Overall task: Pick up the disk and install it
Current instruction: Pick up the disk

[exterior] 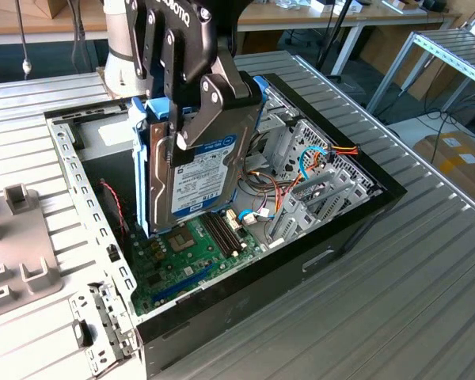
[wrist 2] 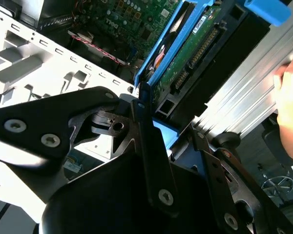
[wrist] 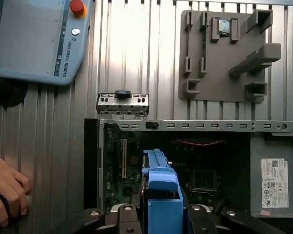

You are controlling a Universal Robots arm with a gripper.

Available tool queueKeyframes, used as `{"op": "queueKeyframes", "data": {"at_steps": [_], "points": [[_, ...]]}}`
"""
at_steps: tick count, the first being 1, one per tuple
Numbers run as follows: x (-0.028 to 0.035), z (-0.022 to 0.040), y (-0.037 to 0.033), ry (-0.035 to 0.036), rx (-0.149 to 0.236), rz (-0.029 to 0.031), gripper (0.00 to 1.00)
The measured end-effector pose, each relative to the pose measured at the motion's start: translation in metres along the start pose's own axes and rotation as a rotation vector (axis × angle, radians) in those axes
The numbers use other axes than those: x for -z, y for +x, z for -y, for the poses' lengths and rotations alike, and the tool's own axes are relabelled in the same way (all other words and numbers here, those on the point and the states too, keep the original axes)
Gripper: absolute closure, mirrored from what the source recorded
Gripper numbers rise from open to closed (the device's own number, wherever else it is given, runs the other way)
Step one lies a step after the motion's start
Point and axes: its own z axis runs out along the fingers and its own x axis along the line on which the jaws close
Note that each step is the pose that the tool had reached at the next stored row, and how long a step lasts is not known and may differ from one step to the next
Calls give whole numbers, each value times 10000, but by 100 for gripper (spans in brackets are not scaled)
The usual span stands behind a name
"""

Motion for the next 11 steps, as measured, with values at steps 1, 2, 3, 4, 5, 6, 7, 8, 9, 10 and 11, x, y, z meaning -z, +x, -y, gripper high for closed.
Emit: {"op": "queueKeyframes", "data": {"at_steps": [1, 2, 3, 4, 5, 6, 7, 8, 9, 10, 11], "points": [[0, 6, 0, 0, 0, -2, 63], [0, 11, 0, 0, 0, -6, 63], [0, 19, 1, -1, 0, -10, 63], [0, 25, 1, -1, 0, -13, 63], [0, 34, 1, 0, 0, -17, 63], [0, 41, 1, -1, -1, -21, 63], [0, 46, 2, -1, -1, -24, 63], [0, 52, 2, -1, -1, -26, 63], [0, 59, 2, 0, -1, -29, 63], [0, 64, 2, -1, -2, -32, 63], [0, 70, 3, -1, -1, -36, 63]]}}
